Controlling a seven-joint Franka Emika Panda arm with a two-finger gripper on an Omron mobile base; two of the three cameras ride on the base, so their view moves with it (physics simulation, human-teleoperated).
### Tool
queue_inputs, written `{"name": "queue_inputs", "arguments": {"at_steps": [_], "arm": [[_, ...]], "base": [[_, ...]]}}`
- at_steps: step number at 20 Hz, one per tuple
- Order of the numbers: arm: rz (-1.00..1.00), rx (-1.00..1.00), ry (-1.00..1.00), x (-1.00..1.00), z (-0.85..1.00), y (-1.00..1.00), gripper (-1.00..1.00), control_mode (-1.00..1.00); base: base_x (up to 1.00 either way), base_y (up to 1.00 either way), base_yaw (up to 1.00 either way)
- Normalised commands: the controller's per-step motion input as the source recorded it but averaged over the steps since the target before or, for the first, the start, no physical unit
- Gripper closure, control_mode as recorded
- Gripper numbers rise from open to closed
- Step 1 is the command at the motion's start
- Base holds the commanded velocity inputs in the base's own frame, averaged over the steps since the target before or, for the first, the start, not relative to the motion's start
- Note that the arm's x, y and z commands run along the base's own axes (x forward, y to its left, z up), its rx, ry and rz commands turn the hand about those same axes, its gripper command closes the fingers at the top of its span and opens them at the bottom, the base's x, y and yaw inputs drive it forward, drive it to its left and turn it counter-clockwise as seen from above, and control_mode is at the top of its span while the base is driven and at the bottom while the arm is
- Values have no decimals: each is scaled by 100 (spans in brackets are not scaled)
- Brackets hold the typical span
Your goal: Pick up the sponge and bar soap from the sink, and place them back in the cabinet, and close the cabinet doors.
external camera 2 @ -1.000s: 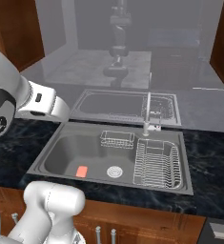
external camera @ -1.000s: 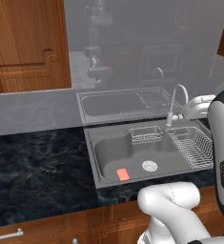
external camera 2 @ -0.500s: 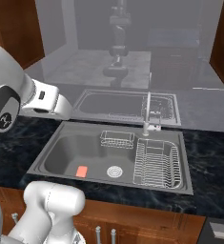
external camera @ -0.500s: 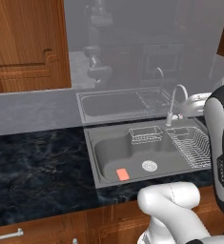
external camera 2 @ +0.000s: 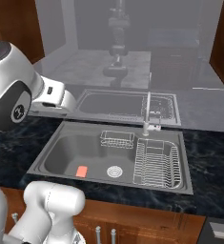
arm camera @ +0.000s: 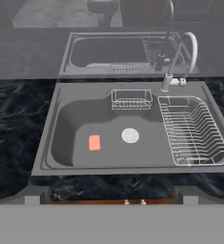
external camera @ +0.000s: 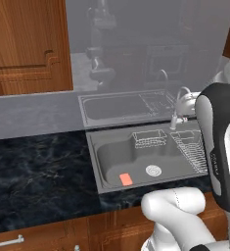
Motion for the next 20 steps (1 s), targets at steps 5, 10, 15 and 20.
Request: {"name": "queue_inputs", "arguments": {"at_steps": [5, 10, 15, 20], "arm": [[0, 0, 8, 19, -3, 15, -100, -100], [0, 1, 12, 2, -8, 21, -100, -100], [0, 3, 8, 0, -21, 16, -100, -100], [0, 0, 5, 3, -33, 12, -100, -100]], "base": [[0, 0, 0], [0, 0, 0], [0, 0, 0], [0, 0, 0]]}}
